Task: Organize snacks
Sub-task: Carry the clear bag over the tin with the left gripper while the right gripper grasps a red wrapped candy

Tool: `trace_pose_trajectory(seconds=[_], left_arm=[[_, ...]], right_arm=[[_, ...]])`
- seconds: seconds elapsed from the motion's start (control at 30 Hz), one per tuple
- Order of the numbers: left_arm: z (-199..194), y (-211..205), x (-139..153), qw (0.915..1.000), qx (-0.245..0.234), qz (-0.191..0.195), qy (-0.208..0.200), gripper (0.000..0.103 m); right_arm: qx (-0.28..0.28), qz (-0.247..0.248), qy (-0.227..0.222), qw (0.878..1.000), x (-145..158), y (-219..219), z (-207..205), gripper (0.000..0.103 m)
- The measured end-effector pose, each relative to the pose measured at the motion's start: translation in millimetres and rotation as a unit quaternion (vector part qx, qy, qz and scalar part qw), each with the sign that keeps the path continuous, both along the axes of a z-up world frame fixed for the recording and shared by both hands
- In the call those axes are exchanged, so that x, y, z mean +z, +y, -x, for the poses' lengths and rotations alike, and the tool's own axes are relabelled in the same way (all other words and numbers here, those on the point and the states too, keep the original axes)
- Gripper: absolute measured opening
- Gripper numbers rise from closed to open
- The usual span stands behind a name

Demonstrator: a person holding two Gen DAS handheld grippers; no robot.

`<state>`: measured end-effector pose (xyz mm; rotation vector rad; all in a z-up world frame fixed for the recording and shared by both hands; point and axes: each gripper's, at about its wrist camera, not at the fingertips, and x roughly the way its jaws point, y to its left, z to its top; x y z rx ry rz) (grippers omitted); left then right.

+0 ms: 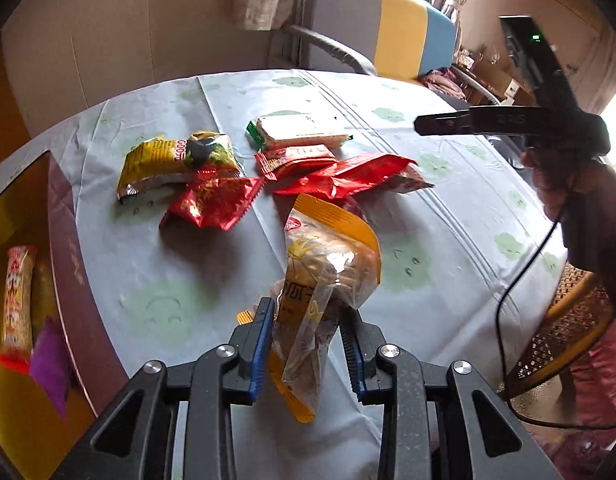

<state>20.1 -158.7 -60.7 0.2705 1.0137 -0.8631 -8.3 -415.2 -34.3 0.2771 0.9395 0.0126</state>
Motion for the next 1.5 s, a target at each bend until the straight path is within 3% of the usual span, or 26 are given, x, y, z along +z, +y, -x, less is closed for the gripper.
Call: trace_pose_trajectory(seconds=[0.2,0.43,0.73,0.93,1.13,1.17,1.2,1.4,1.5], left_arm=[[10.5,26.2,15.2,0.9992,0.031,0.024,0.000,0.033],[5.4,61.8,35.1,0.9942,0.093,0.050,-0.018,0.033],[-0.6,108.6,53.7,0.9838,0.160,0.066,-0.045,0.033],[-6.9,144.1,57.1,0.9733,0.211,0.077,-0.046,0.033],[-8.3,181.8,58.8,0.9615,0.257,0.083,-0.053,0.033],[-8.1,189.4,58.6,0.9591,0.265,0.083,-0.054,0.033],[-8.1,195.3,58.2,0.9570,0.272,0.083,-0.054,0.033],[-10.2,230.6,51.7,0.9409,0.325,0.080,-0.053,0.033],[-12.5,239.4,50.5,0.9326,0.351,0.060,-0.058,0.033]], right_arm=[[0.003,0.000,0.002,1.000,-1.4,1.2,-0.1,0.049],[0.032,-0.009,-0.028,0.999,8.4,13.6,2.2,0.049],[0.140,0.015,-0.049,0.989,28.2,102.0,-13.9,0.049],[0.228,0.077,-0.018,0.970,17.4,178.0,-60.2,0.051],[0.252,0.142,0.048,0.956,-18.5,212.0,-107.7,0.051],[0.255,0.144,0.062,0.954,-25.5,213.9,-112.7,0.050],[0.256,0.147,0.076,0.952,-32.3,215.0,-116.2,0.042],[0.248,0.159,0.066,0.954,-38.2,216.1,-104.9,0.039],[0.241,0.157,0.063,0.956,-39.4,214.1,-99.5,0.040]])
